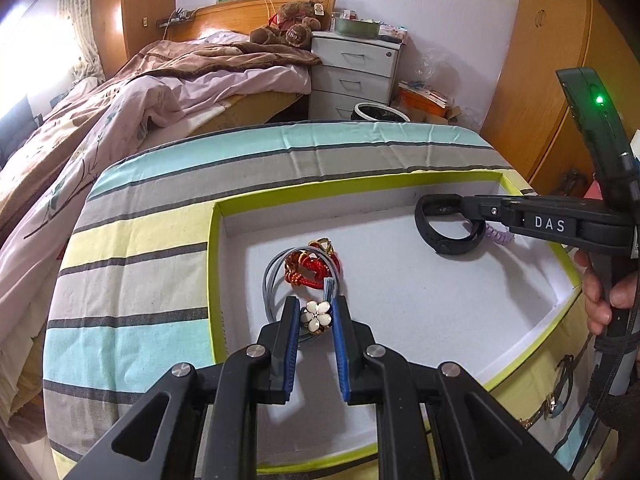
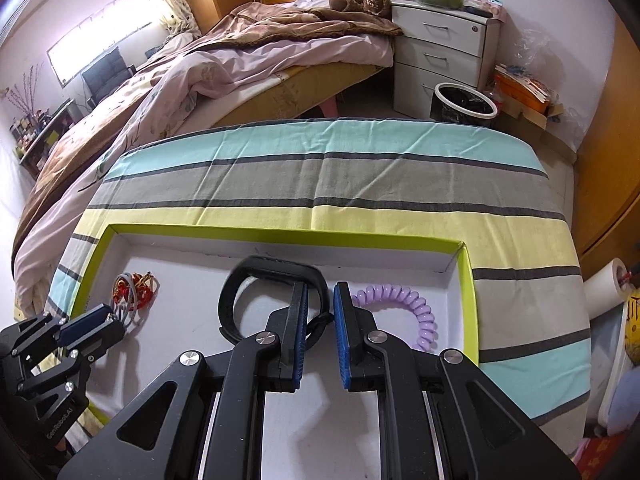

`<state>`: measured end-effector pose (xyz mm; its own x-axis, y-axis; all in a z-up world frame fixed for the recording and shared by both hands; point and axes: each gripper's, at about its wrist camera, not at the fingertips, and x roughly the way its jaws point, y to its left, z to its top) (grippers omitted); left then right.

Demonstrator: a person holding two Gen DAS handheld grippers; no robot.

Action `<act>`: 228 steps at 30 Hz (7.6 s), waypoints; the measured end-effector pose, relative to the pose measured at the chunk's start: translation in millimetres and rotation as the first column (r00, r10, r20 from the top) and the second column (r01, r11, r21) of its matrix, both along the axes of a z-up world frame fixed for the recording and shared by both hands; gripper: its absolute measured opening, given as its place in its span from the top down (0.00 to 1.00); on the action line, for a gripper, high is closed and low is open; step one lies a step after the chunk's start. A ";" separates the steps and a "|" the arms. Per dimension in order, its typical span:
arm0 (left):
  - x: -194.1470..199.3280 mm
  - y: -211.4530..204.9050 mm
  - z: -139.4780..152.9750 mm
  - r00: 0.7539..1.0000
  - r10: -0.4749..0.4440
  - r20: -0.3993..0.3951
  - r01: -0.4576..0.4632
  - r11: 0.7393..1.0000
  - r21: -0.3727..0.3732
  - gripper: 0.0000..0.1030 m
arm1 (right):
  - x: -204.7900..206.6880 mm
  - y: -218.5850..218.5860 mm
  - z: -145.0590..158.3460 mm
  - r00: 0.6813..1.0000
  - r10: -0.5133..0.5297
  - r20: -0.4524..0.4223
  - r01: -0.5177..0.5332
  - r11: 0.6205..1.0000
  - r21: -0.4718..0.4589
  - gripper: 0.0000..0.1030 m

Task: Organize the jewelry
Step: 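Lower both held items into the green box and open both tools, then grasp the black cord hair tie with teal beads using the right tool, then grasp the light-blue coiled hair tie with the left tool, then carry the light-blue coil into the box with the left tool while the right carries the cord tie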

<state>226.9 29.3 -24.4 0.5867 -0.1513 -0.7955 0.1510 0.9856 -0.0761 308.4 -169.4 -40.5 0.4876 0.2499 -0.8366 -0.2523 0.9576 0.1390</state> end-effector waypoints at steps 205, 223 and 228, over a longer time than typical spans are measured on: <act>-17.5 -14.7 44.2 0.999 0.022 0.050 -0.015 0.989 -0.147 0.91 | -101.2 -29.8 31.2 0.983 0.054 0.178 -0.060 0.998 0.033 0.81; 38.9 -30.2 1.8 0.999 0.011 -0.049 -0.017 0.991 -0.132 0.91 | -65.6 -13.7 -1.4 0.986 0.145 0.077 -0.142 0.989 -0.044 0.81; 41.4 -32.5 -5.3 0.997 0.012 -0.076 -0.021 0.992 -0.123 0.91 | -62.9 -15.1 -7.2 0.988 0.142 0.055 -0.139 0.989 -0.044 0.81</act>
